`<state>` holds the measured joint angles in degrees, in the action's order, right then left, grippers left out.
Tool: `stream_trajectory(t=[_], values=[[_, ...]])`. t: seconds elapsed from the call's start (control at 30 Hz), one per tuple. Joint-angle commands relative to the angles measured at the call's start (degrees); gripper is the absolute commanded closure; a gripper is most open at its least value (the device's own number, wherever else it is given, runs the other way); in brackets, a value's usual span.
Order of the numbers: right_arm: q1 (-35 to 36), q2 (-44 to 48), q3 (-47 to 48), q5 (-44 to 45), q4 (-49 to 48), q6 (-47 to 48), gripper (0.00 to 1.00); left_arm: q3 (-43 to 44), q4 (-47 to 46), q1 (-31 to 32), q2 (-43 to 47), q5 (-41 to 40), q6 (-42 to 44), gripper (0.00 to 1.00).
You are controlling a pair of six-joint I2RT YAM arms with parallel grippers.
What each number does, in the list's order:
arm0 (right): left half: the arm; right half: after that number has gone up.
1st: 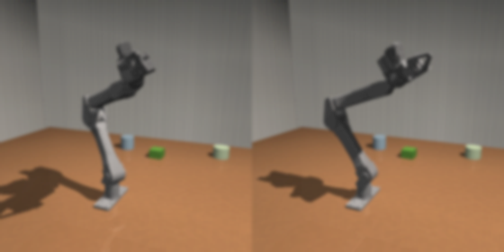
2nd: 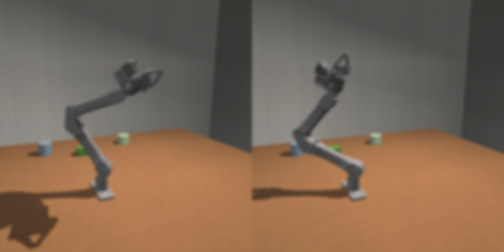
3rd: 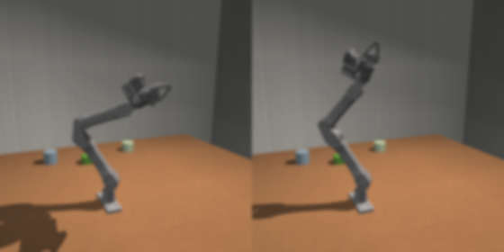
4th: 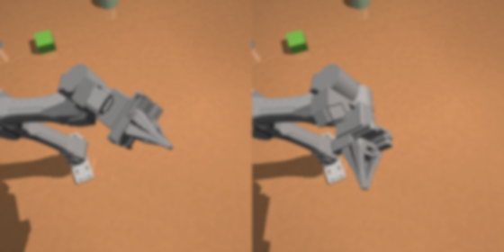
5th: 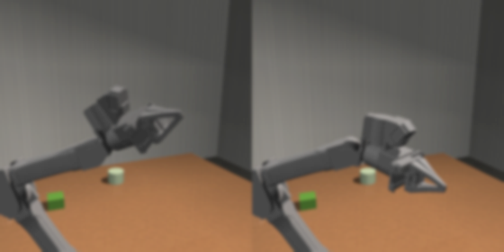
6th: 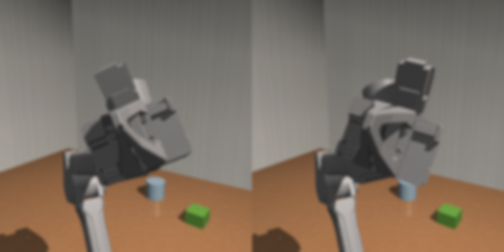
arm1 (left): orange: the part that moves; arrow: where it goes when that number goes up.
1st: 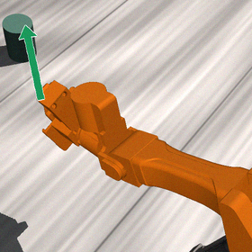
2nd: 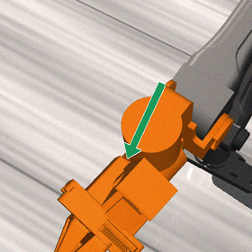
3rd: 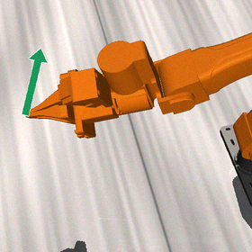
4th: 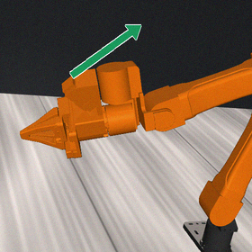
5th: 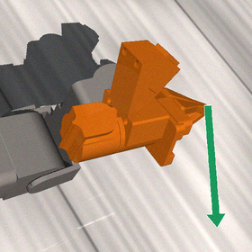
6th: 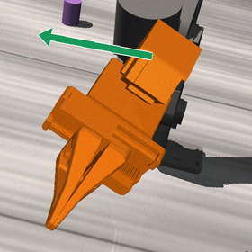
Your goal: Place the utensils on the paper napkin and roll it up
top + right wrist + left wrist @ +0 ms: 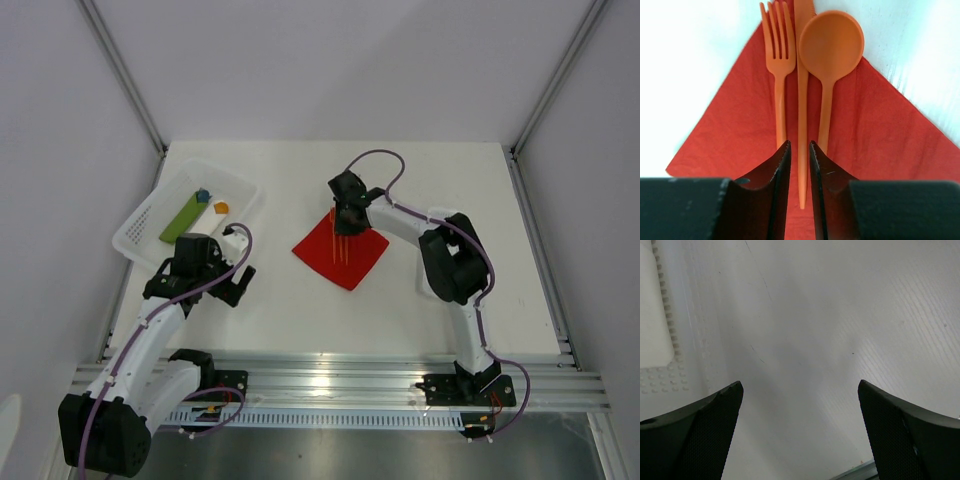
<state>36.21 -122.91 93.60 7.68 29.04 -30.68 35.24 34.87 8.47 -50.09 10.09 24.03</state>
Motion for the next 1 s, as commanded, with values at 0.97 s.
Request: stream_trajectory(t=[0.97], values=[[-1.3,1.6,-2.9,0.7,-1.8,2.9,1.00,0.2,-0.3,0.3,0.9,-0.8,0.3,0.01]])
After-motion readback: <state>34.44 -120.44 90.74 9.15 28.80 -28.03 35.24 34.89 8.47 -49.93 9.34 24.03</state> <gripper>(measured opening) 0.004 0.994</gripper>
